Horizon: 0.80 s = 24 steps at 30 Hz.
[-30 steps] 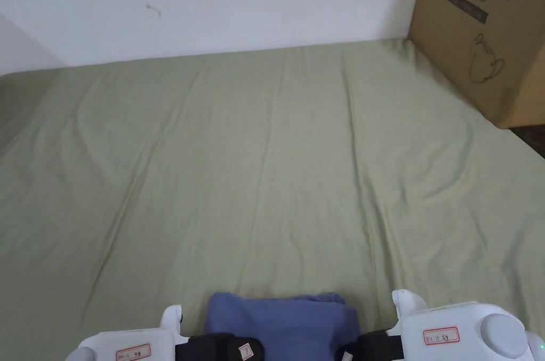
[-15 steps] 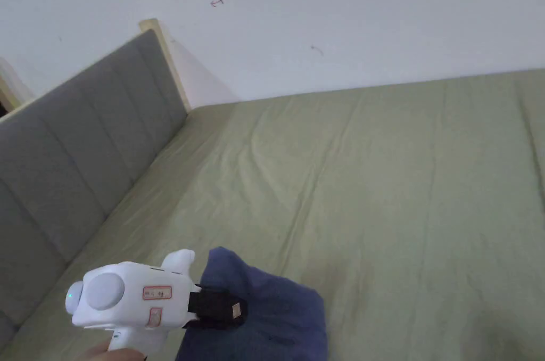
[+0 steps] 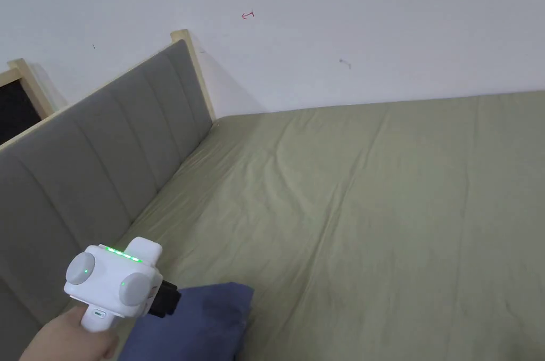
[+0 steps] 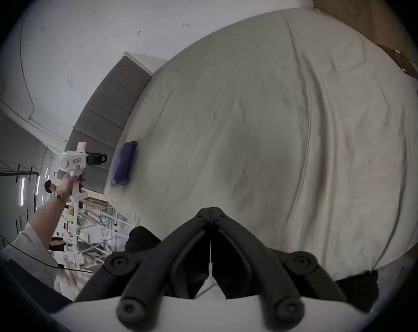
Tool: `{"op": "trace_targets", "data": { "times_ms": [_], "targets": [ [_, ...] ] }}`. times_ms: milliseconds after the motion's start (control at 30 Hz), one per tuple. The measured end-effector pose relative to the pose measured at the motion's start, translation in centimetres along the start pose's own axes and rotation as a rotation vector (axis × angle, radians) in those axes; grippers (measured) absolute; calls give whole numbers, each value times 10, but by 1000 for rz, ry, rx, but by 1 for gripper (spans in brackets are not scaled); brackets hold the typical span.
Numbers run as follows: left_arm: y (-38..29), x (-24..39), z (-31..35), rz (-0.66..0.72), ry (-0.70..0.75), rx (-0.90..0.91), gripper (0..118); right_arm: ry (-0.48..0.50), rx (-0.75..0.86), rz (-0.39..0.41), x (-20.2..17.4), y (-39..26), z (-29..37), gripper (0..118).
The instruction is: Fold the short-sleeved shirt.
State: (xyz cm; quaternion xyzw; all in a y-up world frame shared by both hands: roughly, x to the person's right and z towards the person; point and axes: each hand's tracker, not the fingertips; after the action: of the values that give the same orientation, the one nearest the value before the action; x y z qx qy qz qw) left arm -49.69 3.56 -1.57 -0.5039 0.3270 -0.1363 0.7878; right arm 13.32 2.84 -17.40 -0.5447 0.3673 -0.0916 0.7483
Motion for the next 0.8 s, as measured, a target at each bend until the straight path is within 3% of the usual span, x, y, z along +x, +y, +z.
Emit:
{"op": "trace_targets", "data": {
  "times_ms": [100,133,267,300,333,367,400,433,533,667,800],
  "targets": [
    [-5,3,15,2,-34,12,112,-10,1,14,-2,2,1,0],
    [-9,10,18,39,-178,-45,112,-11,4,18,-3,2,1,0],
    [-8,27,42,148,-305,-13,111,1,23,20,-3,4,6,0],
    [-8,34,44,181,-390,-28,102,3,28,20,-4,4,7,0],
    [-9,48,51,232,-467,-19,84,6,34,21,-5,4,8,0],
    [-12,69,58,271,-498,11,52,10,40,21,-6,3,8,0],
    [-13,88,65,291,-530,3,5,15,41,18,-6,3,8,0],
    [-11,113,75,297,-561,-3,0,18,43,13,-7,2,8,0],
    [-2,161,107,364,-686,78,0,-2,63,14,-12,-1,11,0],
    [17,198,176,538,-757,262,0,-91,139,92,-26,11,27,0],
    [41,212,255,436,-585,590,0,-157,333,136,-49,30,57,0]
  ]
}}
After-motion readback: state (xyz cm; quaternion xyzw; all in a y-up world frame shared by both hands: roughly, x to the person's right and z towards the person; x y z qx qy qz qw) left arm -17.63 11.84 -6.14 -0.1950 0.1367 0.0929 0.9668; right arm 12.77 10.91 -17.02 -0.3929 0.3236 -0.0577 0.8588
